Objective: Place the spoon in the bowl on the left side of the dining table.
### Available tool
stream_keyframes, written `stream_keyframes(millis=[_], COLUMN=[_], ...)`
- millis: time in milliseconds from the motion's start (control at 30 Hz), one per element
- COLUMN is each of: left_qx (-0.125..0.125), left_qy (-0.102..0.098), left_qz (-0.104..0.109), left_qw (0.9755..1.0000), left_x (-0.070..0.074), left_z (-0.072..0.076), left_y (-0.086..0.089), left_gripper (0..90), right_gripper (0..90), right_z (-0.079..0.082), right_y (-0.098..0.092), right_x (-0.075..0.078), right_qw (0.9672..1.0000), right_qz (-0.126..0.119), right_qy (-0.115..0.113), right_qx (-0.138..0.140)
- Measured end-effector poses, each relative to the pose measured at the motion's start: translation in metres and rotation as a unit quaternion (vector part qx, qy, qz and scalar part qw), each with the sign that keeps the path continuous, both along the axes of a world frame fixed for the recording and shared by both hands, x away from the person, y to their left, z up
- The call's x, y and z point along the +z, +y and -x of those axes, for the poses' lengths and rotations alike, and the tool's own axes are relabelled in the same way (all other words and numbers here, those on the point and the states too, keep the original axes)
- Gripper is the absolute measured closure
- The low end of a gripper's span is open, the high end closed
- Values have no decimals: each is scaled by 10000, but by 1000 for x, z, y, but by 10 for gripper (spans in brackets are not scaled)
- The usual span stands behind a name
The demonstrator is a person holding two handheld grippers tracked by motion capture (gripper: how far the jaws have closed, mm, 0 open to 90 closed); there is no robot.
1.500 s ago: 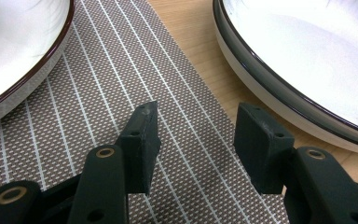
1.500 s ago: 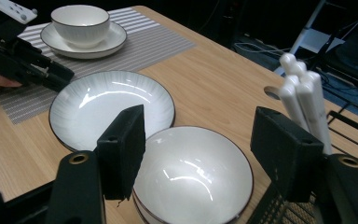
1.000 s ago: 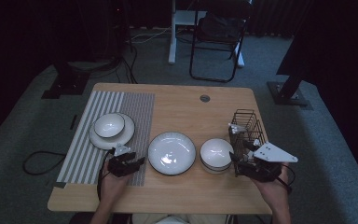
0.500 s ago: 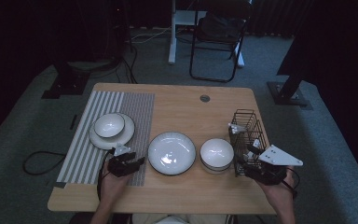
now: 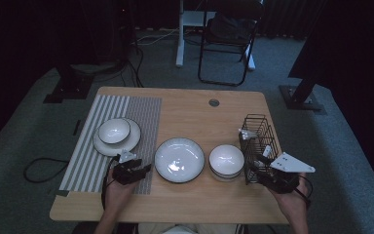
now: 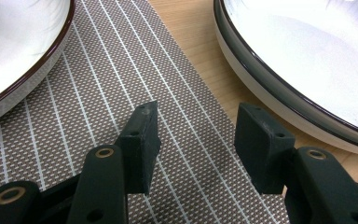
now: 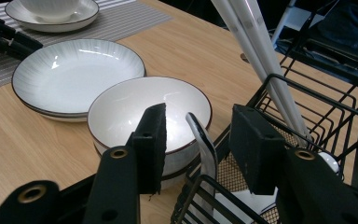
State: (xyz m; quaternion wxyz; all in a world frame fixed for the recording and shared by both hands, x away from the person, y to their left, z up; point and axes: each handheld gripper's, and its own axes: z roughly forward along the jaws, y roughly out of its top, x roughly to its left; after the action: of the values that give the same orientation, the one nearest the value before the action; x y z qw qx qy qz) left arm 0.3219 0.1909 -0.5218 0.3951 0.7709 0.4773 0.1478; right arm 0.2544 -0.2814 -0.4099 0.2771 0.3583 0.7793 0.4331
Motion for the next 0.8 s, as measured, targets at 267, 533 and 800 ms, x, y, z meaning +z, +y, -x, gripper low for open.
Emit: stream_keyframes(millis=[267, 533, 800], left_qx=[1, 1, -3], left_qy=[1, 1, -3], left_qz=[6, 3, -7], left_qw=[10000, 10000, 10000], left_x=[0, 0, 0], left_z=[0, 0, 0], left_y=[0, 0, 0], left_gripper=[508, 508, 508], right_gripper=[670, 786, 792], right_z=[-3, -3, -5], right_y=[-3, -8, -14], right_x=[-1, 3, 2], right_qw=[10000, 9999, 9993], right_qz=[-58, -72, -27], right_qy=[46, -53, 6], right_qx=[22, -104, -361])
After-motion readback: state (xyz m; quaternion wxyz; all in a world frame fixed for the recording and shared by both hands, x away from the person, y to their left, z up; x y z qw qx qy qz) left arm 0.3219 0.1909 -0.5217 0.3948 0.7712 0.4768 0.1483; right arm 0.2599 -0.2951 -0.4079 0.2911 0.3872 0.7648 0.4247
